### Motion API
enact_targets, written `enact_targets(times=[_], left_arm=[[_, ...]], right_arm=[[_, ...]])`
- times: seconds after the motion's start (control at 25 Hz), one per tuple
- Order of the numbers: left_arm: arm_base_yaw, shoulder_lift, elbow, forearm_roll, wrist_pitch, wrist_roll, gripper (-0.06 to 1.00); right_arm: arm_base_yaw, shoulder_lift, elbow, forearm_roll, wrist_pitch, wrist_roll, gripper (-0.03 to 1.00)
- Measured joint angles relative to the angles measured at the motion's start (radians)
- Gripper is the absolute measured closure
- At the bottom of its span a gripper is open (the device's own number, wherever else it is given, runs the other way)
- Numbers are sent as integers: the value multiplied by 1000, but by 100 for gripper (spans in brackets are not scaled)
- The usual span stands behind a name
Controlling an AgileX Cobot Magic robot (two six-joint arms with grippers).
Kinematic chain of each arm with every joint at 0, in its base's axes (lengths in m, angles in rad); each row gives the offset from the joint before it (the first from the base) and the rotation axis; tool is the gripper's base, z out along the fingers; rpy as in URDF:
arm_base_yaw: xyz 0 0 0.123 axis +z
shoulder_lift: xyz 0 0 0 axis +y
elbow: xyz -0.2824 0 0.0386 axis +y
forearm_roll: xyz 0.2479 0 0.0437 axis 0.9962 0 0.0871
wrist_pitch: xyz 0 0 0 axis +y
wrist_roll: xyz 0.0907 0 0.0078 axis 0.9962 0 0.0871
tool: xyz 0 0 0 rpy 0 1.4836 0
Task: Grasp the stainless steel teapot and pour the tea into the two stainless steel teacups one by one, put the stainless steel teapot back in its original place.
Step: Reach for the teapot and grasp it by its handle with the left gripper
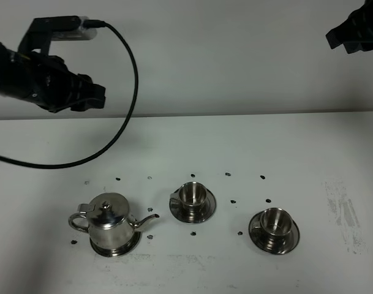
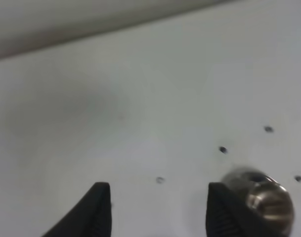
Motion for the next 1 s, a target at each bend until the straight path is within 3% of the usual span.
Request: enact_targets(times=[0.12,0.2,0.52,1.0], left_arm=[[0,-125,141,3,-131,34,51],[0,-181,207,3,-165,49,51],[1,-343,348,24,-235,99,51],[1,-490,413,24,-225,107,51]], right_arm=[[1,-122,138,39,-1,7,70],[1,-208,259,56,-4,9,70],[1,-551,686,106,-84,7,70],[1,-1152,987,308,-49,-11,70]])
